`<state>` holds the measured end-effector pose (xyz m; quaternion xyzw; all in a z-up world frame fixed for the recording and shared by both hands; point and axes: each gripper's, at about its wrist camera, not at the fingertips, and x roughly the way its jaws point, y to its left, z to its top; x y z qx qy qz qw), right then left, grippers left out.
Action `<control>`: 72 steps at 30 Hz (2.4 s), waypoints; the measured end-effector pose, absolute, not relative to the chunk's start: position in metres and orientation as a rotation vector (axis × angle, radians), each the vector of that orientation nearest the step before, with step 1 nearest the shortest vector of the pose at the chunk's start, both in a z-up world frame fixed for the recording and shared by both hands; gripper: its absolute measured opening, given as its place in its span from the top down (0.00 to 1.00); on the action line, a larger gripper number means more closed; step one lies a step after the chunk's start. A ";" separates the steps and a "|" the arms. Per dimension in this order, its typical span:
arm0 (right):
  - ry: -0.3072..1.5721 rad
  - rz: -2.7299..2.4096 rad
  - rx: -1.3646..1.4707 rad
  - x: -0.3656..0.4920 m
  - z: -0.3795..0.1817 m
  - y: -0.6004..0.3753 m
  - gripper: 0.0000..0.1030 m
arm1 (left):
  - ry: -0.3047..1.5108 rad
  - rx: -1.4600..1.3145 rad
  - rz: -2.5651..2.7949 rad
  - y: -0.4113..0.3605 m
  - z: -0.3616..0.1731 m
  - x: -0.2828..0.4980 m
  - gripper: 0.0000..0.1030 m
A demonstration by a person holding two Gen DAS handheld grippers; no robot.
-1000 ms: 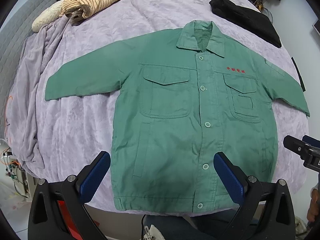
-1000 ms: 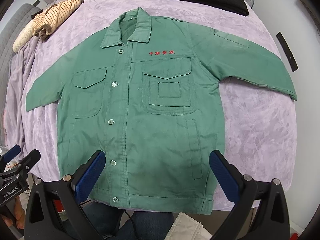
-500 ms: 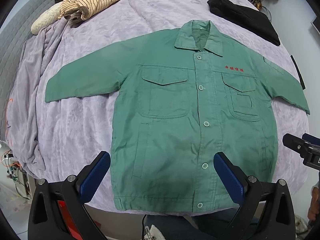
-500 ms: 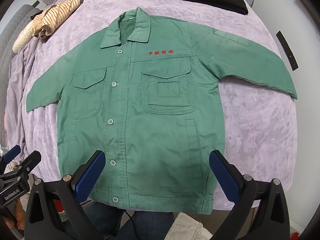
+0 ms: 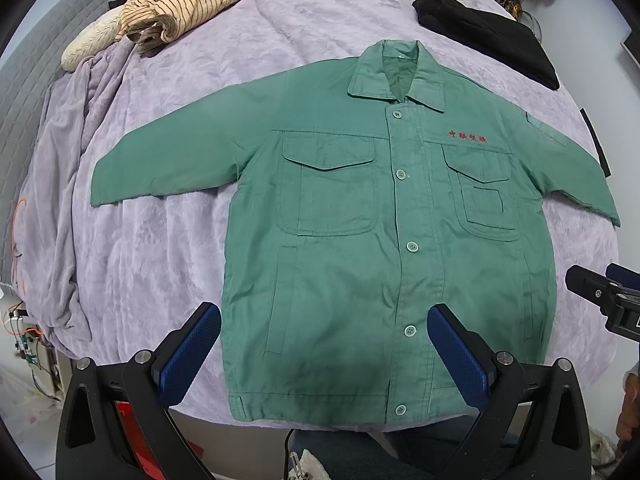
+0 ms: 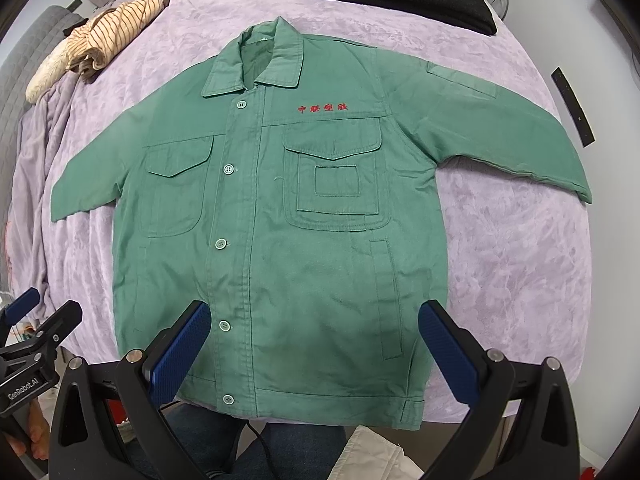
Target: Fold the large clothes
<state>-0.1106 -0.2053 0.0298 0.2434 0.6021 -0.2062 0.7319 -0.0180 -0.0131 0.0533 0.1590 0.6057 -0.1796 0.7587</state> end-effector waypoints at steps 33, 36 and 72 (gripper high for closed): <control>1.326 -0.452 0.537 -0.111 0.030 -0.205 0.00 | 1.316 0.350 -0.388 -0.012 0.053 -0.020 0.00; 1.326 -0.452 0.536 -0.111 0.030 -0.205 0.00 | 1.316 0.351 -0.388 -0.012 0.053 -0.020 0.00; 1.325 -0.448 0.537 -0.111 0.030 -0.204 0.00 | 1.319 0.352 -0.384 -0.010 0.052 -0.022 0.00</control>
